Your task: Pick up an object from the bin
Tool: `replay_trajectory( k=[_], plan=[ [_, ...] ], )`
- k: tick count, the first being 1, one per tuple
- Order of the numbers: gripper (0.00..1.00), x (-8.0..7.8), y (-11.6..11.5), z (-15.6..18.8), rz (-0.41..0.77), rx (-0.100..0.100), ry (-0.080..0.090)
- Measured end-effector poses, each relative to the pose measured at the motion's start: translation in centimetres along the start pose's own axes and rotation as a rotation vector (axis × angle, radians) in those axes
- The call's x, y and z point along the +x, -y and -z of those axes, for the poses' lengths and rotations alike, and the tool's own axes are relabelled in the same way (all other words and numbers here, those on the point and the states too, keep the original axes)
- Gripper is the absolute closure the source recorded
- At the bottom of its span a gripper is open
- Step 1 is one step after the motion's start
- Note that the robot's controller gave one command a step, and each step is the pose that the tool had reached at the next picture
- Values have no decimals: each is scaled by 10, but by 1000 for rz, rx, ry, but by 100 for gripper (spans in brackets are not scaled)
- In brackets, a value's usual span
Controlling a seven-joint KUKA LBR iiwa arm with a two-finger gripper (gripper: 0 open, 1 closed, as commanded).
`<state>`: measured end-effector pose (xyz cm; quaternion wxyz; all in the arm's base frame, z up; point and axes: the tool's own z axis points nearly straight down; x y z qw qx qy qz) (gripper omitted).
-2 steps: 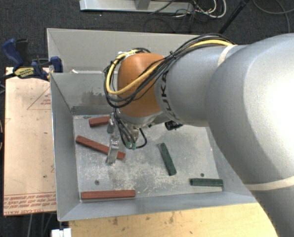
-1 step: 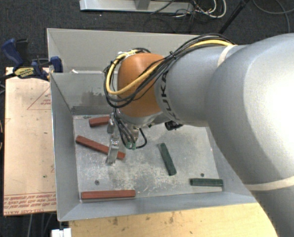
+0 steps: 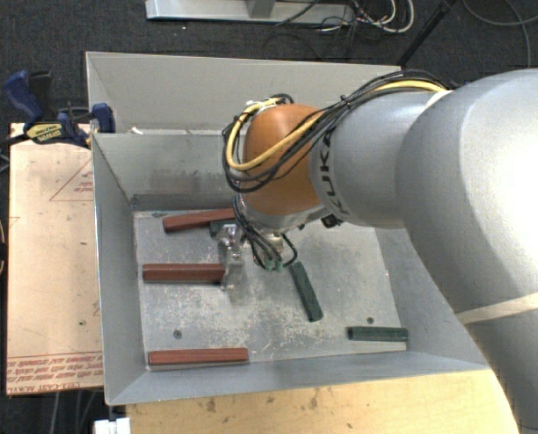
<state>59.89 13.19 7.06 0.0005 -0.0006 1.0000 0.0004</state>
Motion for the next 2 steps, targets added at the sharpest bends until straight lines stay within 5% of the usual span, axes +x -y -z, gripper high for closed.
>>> replay_trajectory(
  k=[1,2],
  plan=[
    [100,0,0,0,0,0,0],
    [100,17,-14,159,32,-1,6]
  ],
)
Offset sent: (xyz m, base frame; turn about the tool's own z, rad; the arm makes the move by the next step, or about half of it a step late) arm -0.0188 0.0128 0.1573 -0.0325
